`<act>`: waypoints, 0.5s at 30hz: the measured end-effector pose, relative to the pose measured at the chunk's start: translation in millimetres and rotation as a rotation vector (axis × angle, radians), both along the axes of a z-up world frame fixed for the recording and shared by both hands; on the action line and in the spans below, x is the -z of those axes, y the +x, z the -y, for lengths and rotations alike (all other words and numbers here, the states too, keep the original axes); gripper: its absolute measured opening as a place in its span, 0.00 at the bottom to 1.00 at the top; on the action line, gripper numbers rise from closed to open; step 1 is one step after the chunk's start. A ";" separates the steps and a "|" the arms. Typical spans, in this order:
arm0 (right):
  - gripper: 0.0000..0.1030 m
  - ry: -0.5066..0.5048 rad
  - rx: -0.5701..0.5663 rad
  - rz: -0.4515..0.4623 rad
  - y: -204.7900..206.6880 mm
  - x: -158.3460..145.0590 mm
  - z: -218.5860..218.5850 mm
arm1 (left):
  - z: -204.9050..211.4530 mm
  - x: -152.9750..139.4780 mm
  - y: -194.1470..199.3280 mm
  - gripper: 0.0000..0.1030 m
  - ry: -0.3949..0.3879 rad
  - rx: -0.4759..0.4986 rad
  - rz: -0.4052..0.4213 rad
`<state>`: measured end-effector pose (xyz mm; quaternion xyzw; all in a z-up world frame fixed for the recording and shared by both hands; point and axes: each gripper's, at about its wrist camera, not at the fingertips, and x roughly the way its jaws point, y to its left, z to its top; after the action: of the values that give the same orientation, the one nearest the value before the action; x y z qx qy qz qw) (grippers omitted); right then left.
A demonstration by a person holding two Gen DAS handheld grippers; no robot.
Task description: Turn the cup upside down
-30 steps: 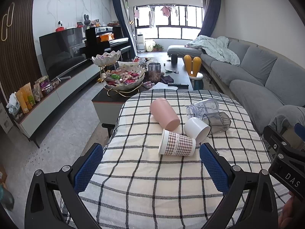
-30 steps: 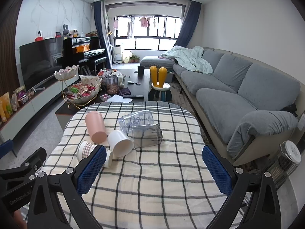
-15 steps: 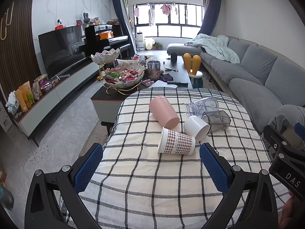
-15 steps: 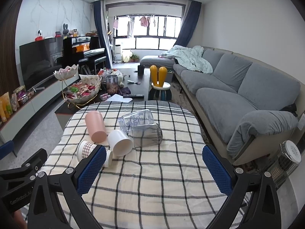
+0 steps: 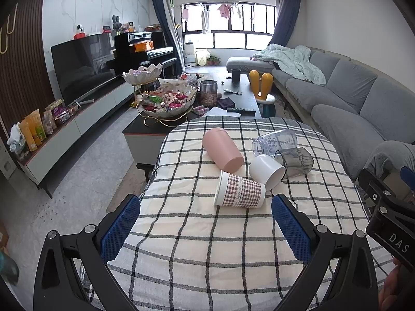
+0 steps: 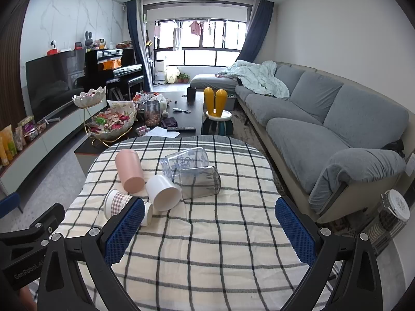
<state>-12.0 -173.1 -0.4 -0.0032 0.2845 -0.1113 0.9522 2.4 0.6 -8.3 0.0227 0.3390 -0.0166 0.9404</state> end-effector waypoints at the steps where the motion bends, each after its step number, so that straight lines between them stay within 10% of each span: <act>1: 0.98 0.001 0.000 0.000 -0.4 0.1 0.1 | 0.2 0.0 0.1 1.00 0.000 0.000 -0.001; 15: 0.98 0.003 0.001 -0.004 0.1 4.5 0.3 | 0.7 0.6 -0.2 1.00 0.000 0.000 0.000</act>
<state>-11.8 -173.3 -4.9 -0.0018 0.2864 -0.1112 0.9516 2.2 -0.1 -8.9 0.0229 0.3390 -0.0166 0.9403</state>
